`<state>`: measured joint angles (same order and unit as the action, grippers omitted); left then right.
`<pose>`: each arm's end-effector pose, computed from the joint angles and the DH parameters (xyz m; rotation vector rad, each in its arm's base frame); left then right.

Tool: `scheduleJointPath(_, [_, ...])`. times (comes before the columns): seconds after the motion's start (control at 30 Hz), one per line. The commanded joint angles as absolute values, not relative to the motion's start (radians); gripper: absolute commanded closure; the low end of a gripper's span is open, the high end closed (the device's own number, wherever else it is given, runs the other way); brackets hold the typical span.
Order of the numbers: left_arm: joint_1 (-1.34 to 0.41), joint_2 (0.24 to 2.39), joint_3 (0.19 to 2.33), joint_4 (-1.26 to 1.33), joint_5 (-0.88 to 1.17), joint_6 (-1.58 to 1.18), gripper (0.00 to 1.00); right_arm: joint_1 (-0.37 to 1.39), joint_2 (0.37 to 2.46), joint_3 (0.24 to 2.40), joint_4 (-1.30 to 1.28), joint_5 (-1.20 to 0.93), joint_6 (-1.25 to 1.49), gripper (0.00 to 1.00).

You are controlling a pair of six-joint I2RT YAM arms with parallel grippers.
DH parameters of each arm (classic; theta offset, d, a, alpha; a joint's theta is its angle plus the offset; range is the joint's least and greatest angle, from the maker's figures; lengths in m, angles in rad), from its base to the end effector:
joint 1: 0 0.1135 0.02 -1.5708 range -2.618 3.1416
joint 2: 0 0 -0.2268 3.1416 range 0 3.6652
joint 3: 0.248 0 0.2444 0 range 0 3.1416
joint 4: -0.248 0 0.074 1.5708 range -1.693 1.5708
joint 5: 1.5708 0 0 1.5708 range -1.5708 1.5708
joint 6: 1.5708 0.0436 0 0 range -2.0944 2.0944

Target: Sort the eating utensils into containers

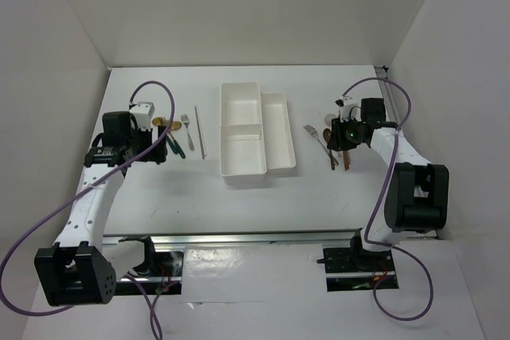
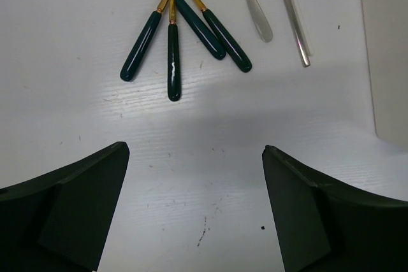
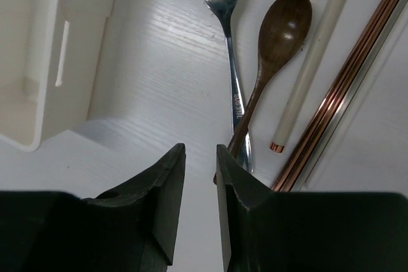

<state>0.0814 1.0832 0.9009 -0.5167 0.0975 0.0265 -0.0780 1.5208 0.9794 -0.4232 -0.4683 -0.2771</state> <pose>0.2470 0.0159 0.2544 -0.0107 2.2663 -0.0535 0.3075 -0.0043 0.1765 -0.4226 2.4041 0.4370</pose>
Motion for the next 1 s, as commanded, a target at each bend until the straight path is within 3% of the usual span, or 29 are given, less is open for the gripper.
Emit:
scheduleJointPath(0.0, [0.083, 1.055, 0.908, -0.509, 0.048, 0.043, 0.00, -0.072, 1.558, 0.991, -0.376, -0.420, -0.215, 0.66])
scheduleJointPath(0.33, [0.092, 1.055, 0.936, -0.529, 0.038, 0.043, 0.00, -0.009, 1.654, 1.000, -0.295, -0.264, -0.178, 0.68])
scheduleJointPath(0.97, [0.092, 1.106, 0.956, -0.518, 0.038, 0.043, 0.00, 0.000, 1.781, 1.019, -0.213, -0.198, -0.126, 0.70])
